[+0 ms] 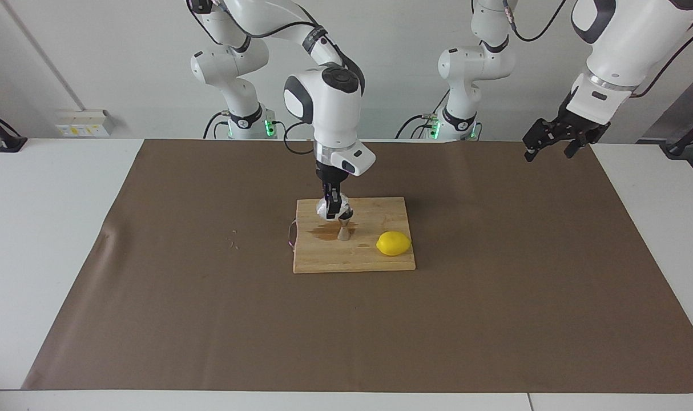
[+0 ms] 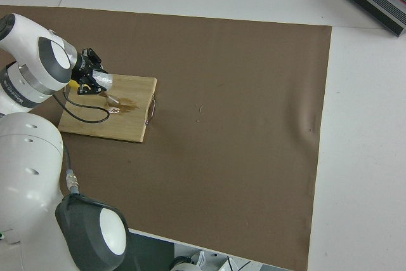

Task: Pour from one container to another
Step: 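Tilt the white cup over the metal cup with the right gripper, then carry the white cup back and lower it to its spot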

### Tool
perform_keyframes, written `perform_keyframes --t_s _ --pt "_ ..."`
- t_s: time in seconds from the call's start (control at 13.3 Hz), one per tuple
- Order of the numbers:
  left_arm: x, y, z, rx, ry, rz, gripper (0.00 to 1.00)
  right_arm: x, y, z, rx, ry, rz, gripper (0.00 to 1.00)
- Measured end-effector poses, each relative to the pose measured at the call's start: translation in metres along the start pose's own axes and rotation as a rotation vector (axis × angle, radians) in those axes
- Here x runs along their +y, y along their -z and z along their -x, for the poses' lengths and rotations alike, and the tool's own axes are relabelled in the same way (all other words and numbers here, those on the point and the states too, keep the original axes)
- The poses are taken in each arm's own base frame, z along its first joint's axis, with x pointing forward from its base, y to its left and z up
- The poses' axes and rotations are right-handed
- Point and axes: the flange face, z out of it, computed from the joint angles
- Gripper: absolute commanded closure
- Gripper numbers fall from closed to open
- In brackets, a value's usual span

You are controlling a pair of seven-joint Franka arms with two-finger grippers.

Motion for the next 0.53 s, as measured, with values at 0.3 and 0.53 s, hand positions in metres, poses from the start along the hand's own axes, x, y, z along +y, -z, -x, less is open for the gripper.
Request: perform_keyframes --t_s 0.3,0.53 --pt "0.0 0.0 0.0 0.0 0.0 0.0 0.0 0.008 -0.007 0.019 0.034 -0.042 -0.032 1.0" --pt "0.0 0.0 0.0 0.0 0.0 0.0 0.0 0.019 -0.016 0.048 0.109 -0.064 -0.079 1.0"
